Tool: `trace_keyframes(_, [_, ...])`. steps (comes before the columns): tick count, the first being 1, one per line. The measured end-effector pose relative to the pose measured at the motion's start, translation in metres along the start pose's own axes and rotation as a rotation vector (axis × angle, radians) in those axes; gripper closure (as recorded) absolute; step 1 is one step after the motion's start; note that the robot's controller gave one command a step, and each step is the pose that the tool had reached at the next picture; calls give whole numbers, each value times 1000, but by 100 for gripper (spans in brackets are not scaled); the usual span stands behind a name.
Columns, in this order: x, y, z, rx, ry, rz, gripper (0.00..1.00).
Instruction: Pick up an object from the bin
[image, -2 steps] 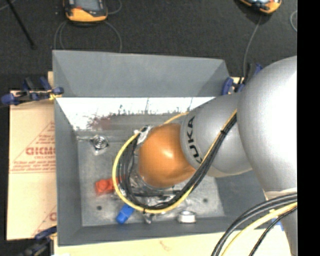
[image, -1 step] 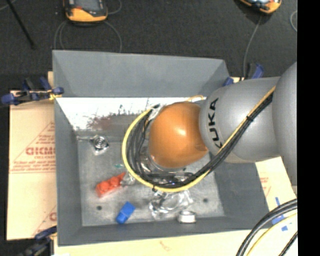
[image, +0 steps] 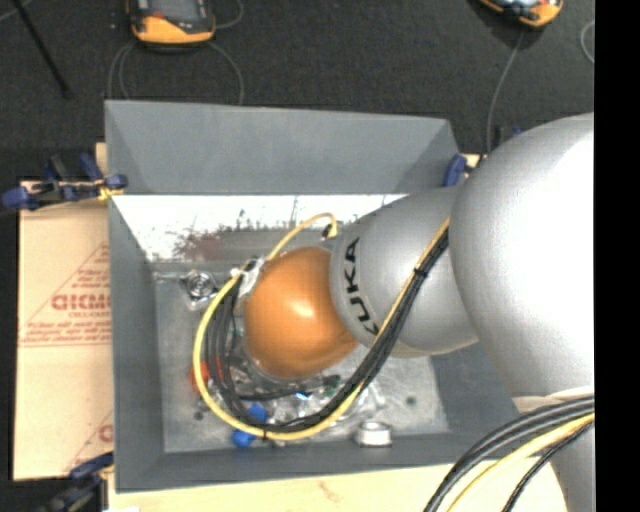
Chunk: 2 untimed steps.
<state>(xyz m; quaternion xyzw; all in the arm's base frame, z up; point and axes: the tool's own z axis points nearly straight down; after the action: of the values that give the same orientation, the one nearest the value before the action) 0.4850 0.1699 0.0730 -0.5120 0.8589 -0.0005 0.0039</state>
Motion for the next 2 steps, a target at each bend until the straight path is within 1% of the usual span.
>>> trace_keyframes(1, [-2,-1,-3,3,-7,4,100])
trace_keyframes(2, [-5,-1,-136,3,-2,-23,100])
